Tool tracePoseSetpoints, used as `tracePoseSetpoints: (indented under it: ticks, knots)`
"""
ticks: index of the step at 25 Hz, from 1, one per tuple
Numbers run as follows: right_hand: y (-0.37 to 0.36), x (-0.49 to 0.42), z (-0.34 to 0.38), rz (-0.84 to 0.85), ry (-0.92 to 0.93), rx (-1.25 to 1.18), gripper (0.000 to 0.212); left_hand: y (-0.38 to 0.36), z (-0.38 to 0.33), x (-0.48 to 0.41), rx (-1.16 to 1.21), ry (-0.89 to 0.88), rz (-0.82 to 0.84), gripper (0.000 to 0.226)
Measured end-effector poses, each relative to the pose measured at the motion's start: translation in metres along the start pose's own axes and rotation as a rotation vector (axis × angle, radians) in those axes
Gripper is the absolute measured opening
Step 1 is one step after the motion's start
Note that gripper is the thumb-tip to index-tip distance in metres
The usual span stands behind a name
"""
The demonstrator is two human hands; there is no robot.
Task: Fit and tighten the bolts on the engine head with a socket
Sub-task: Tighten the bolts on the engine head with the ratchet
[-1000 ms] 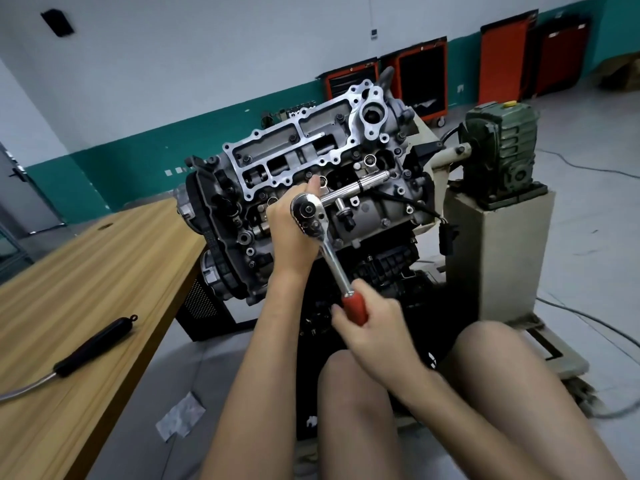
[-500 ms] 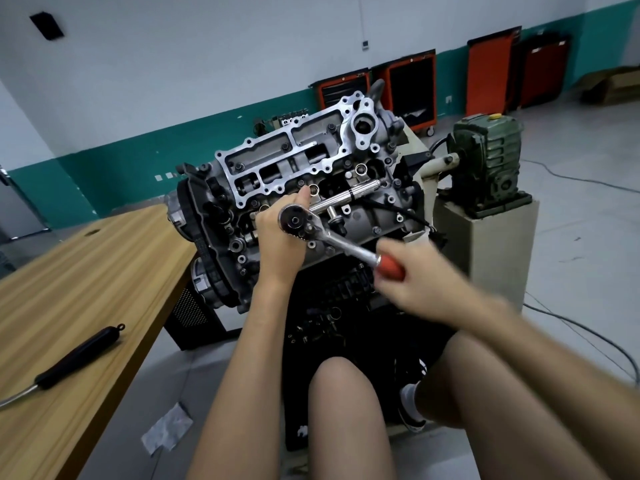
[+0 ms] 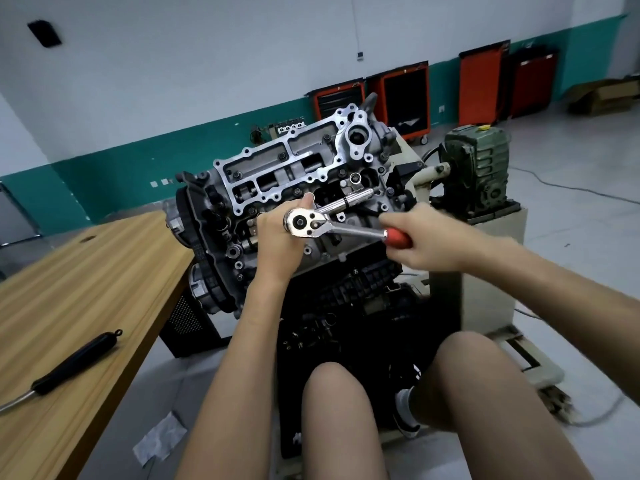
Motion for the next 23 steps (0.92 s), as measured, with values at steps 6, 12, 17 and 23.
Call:
tracePoseSetpoints:
  ticks: [6,12,17,23]
  knots:
    - [-0.065,0.008,0.030,-0.246,-0.043,-0.335,0.039,-0.002,0.003,0.007,0.096,0.062,-0.133,0.053]
    - [-0.122,0.001,0.077,-0.247,-0.057,-0.707,0.036,-0.001,0.005,0.006,0.092,0.058,-0.130,0.055]
    - [-0.004,-0.005,0.007,0.007,0.007,-0.067,0.035,-0.006,0.009,0.004,0.129,0.053,-0.143,0.054]
    - [-0.061,0.007,0.030,-0.201,-0.024,-0.331,0.039,-0.003,0.009,0.005,0.126,0.071,-0.124,0.053]
Point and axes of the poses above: each hand's wrist, its own x-axis away from the middle knuckle, its own y-axis out of the back of the hand, z = x × y, the point moved 3 cm from there along -x, towards the middle knuckle, and after that the axes turned 13 degrees about z, right-handed, at the moved point
